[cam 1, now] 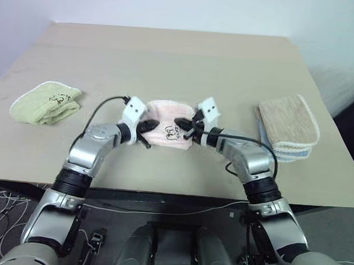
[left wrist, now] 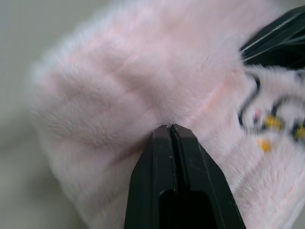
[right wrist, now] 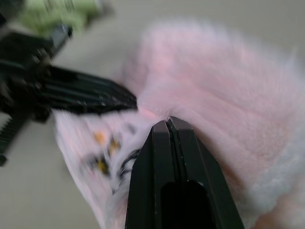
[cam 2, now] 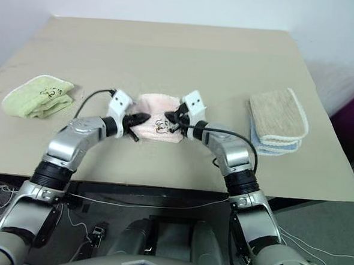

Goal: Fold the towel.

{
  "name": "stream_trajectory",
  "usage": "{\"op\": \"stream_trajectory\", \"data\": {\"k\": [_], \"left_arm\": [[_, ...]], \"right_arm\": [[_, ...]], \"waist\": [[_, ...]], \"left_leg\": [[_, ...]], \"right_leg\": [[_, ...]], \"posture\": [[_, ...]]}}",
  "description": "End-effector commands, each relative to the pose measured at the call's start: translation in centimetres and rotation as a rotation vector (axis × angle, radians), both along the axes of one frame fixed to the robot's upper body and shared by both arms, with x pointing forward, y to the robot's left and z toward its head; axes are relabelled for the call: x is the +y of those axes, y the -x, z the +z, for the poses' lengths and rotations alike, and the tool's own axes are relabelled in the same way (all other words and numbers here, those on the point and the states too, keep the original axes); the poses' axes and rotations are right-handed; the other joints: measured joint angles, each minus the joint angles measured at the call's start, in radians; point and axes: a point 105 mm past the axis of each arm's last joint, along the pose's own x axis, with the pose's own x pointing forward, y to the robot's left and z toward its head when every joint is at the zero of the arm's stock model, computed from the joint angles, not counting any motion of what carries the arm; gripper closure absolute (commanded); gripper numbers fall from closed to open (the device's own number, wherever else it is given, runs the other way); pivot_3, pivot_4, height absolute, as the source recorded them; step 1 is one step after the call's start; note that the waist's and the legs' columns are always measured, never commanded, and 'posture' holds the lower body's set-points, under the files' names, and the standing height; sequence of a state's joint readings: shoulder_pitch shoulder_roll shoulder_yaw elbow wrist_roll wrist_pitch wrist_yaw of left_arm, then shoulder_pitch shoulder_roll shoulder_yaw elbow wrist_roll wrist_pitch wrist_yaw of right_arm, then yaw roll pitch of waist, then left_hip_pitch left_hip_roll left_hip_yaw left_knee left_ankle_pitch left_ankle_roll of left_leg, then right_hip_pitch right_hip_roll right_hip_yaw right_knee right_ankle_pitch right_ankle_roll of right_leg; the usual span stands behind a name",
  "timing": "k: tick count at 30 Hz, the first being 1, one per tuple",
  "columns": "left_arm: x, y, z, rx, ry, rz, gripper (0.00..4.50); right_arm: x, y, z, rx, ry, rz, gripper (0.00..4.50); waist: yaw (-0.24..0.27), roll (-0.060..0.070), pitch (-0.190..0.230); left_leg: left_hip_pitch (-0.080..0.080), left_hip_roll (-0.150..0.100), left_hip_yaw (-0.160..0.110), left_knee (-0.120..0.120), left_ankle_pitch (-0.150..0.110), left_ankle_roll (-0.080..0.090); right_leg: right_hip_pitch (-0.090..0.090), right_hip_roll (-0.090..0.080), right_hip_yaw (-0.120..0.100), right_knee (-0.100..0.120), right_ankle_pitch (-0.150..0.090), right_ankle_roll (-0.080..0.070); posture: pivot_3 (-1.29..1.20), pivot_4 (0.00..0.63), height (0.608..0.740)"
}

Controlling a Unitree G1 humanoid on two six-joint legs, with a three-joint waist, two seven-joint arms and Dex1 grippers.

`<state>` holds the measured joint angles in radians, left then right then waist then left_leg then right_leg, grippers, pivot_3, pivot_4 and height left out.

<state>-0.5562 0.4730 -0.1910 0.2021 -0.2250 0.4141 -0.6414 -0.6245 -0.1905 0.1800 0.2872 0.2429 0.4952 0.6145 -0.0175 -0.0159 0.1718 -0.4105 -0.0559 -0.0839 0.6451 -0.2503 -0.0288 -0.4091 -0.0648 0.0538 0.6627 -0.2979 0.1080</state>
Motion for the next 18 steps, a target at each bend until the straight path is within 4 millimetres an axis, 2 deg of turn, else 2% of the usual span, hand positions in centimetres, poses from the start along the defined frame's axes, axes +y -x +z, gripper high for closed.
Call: {"op": "stream_trajectory", "data": {"k": [1, 3, 5, 8, 11, 15, 18], "left_arm": [[0.5, 0.0, -1.4, 0.001, -0.069, 0.004, 4.48], [0.6, -0.1, -1.1, -0.014, -0.05, 0.02, 4.48], [0.7, -0.3, 0.2, -0.045, 0.006, 0.037, 4.48], [1.4, -0.6, 4.0, -0.092, 0.221, 0.087, 4.48], [3.8, -0.6, 7.5, -0.077, 0.47, 0.167, 4.48], [6.7, -0.1, 8.2, 0.035, 0.644, 0.228, 4.48], [8.3, 0.1, 7.1, 0.196, 0.792, 0.271, 3.93]], "right_arm": [[0.2, 0.4, -0.7, -0.009, 0.017, 0.012, 4.5], [0.1, 0.7, -0.6, -0.018, 0.012, 0.022, 4.5], [0.0, 0.8, 0.1, -0.055, 0.0, 0.029, 4.5], [-0.4, 1.1, 2.4, -0.151, -0.027, 0.042, 4.5], [-1.2, 1.8, 4.7, -0.259, -0.031, 0.059, 4.5], [-2.7, 2.1, 6.9, -0.322, -0.05, 0.027, 4.5], [-3.6, 2.0, 7.6, -0.346, -0.041, -0.005, 4.5]], "waist": [[0.0, 0.0, 0.0], [0.0, 0.001, -0.001], [0.0, 0.0, -0.001], [0.0, 0.0, 0.0], [-0.001, 0.0, 0.0], [-0.004, 0.0, 0.0], [-0.001, 0.0, 0.0]], "left_leg": [[0.0, 0.0, 0.0, 0.0, 0.0, 0.0], [0.001, 0.0, 0.0, 0.0, 0.0, 0.0], [0.001, 0.0, 0.0, 0.0, 0.0, 0.0], [0.001, 0.0, 0.0, 0.0, 0.0, 0.0], [0.0, 0.0, 0.0, 0.001, 0.0, 0.0], [0.0, 0.001, 0.0, 0.001, 0.0, 0.0], [0.0, 0.001, -0.001, 0.001, 0.0, 0.0]], "right_leg": [[0.0, 0.0, 0.0, 0.0, 0.0, 0.0], [0.001, 0.0, 0.0, 0.0, 0.0, 0.0], [0.002, 0.0, 0.0, 0.0, 0.0, 0.0], [0.001, 0.0, 0.0, 0.0, 0.0, 0.0], [0.0, 0.0, 0.0, 0.001, 0.0, 0.0], [0.0, 0.0, 0.0, 0.001, 0.0, 0.0], [0.0, 0.0, 0.0, 0.001, 0.0, 0.0]], "posture": [[0.0, 0.15, 0.74], [0.0, 0.15, 0.74], [0.0, 0.15, 0.74], [0.0, 0.15, 0.74], [0.0, 0.15, 0.74], [0.0, 0.15, 0.74], [0.0, 0.15, 0.74]]}}
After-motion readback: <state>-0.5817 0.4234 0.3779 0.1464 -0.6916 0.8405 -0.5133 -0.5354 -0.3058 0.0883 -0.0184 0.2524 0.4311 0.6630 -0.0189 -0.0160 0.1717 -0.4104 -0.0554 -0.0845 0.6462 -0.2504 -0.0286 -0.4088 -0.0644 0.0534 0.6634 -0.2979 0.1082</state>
